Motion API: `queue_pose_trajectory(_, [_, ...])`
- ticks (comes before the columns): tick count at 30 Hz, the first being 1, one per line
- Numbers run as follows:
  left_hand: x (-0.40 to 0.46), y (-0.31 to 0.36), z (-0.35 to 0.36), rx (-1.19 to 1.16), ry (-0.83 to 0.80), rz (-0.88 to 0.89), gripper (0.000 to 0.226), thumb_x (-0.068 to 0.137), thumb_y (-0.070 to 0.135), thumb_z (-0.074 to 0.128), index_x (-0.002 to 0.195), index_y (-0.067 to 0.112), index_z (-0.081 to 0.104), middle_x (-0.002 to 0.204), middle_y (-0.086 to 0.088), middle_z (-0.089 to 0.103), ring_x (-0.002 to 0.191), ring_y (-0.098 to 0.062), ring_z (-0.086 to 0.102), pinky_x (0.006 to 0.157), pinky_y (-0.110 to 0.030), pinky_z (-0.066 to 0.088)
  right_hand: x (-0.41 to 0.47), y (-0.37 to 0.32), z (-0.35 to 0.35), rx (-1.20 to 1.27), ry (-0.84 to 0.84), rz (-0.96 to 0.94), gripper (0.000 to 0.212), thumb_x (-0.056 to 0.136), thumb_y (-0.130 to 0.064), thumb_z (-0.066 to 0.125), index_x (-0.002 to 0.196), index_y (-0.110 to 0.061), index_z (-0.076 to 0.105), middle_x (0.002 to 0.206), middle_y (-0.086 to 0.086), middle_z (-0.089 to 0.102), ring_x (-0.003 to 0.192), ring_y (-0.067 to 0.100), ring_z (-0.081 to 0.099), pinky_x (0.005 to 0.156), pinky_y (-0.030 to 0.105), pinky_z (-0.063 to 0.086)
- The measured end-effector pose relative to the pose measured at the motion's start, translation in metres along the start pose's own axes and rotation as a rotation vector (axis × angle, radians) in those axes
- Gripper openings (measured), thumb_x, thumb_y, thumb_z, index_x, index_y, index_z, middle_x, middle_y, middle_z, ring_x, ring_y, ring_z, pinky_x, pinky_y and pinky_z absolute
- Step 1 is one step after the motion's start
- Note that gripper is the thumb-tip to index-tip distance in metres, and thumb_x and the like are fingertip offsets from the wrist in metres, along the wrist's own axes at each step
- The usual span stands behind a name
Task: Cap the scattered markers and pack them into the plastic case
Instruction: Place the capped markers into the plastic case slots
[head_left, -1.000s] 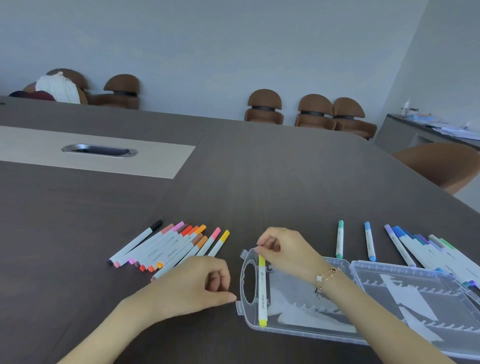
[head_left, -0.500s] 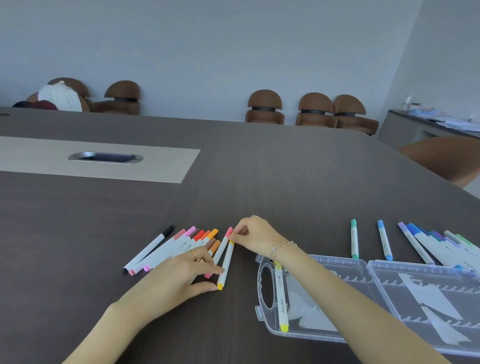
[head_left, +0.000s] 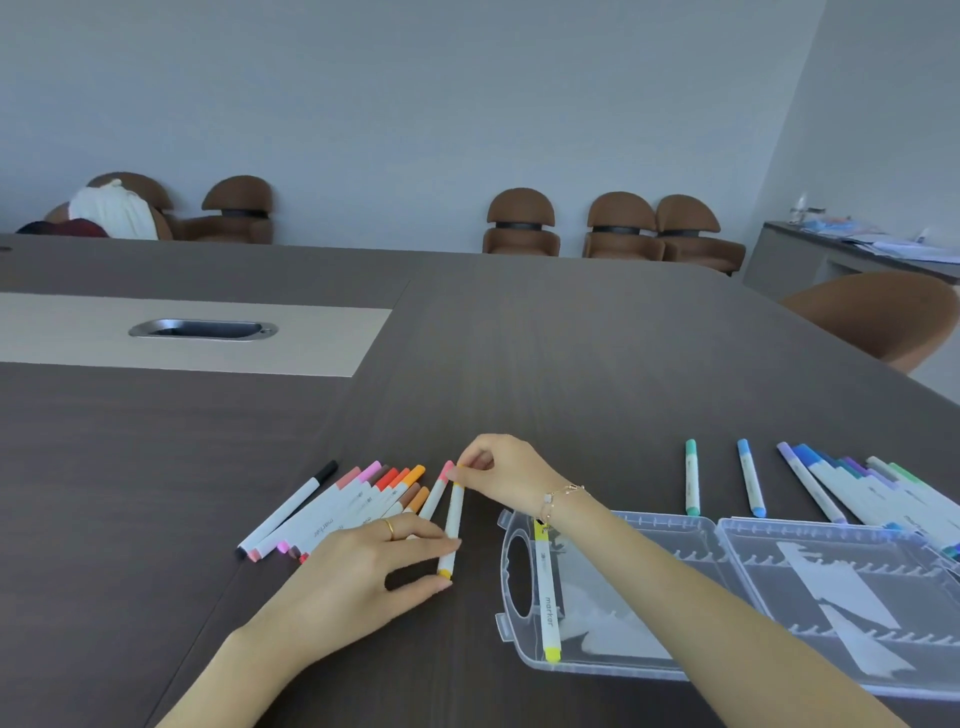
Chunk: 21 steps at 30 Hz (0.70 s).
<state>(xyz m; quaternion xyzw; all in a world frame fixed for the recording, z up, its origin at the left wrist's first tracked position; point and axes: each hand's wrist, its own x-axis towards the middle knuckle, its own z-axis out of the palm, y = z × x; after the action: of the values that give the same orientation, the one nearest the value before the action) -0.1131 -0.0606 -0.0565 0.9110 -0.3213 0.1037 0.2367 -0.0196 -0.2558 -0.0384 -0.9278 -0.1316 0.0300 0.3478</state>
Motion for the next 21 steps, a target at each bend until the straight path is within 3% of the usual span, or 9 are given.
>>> queue_pose_trajectory(4, [0.010, 0.034, 0.001, -0.141, 0.187, 0.048, 0.030, 0.081, 0.054, 0.057, 0.102, 0.039, 0.072, 0.108, 0.031, 0.062, 0.100, 0.014, 0.056, 0.076, 0.002, 0.042, -0.024, 0.001, -0.033, 0.051, 0.052, -0.026, 0.029, 0.087, -0.045, 0.061, 0.099, -0.019, 0.066, 0.098, -0.007, 0.065, 0.090, 0.005, 0.059, 0.075, 0.017, 0.046])
queue_pose_trajectory(7, [0.021, 0.060, 0.021, -0.155, 0.167, 0.101, 0.033, 0.080, 0.057, 0.057, 0.101, 0.038, 0.072, 0.106, 0.030, 0.063, 0.100, 0.016, 0.056, 0.082, -0.001, 0.044, -0.049, 0.020, -0.053, 0.074, 0.055, 0.015, 0.024, 0.085, -0.044, 0.063, 0.093, -0.022, 0.066, 0.091, -0.010, 0.066, 0.084, 0.002, 0.059, 0.077, 0.019, 0.047])
queue_pose_trajectory(10, [0.026, 0.074, 0.042, -0.134, 0.105, 0.080, 0.034, 0.076, 0.061, 0.057, 0.101, 0.043, 0.070, 0.106, 0.038, 0.057, 0.099, 0.020, 0.053, 0.081, 0.001, 0.043, -0.069, 0.044, -0.057, 0.060, 0.045, 0.079, 0.023, 0.083, -0.045, 0.065, 0.093, -0.024, 0.065, 0.090, -0.009, 0.065, 0.082, 0.004, 0.060, 0.075, 0.019, 0.048])
queue_pose_trajectory(17, [0.024, 0.076, 0.053, -0.126, -0.014, 0.010, 0.049, 0.068, 0.074, 0.043, 0.105, 0.051, 0.065, 0.103, 0.050, 0.047, 0.103, 0.022, 0.046, 0.083, -0.001, 0.041, -0.084, 0.059, -0.047, -0.085, 0.014, 0.079, 0.027, 0.083, -0.049, 0.063, 0.102, -0.028, 0.064, 0.085, -0.014, 0.061, 0.085, 0.008, 0.059, 0.091, 0.039, 0.048])
queue_pose_trajectory(21, [0.024, 0.079, 0.052, 0.030, 0.035, 0.084, 0.053, 0.082, 0.076, 0.026, 0.089, 0.048, 0.072, 0.095, 0.039, 0.059, 0.092, 0.021, 0.052, 0.074, 0.004, 0.042, -0.084, 0.058, -0.042, -0.110, 0.007, 0.054, 0.030, 0.080, -0.051, 0.066, 0.104, -0.032, 0.062, 0.087, -0.010, 0.064, 0.087, 0.010, 0.058, 0.093, 0.045, 0.046])
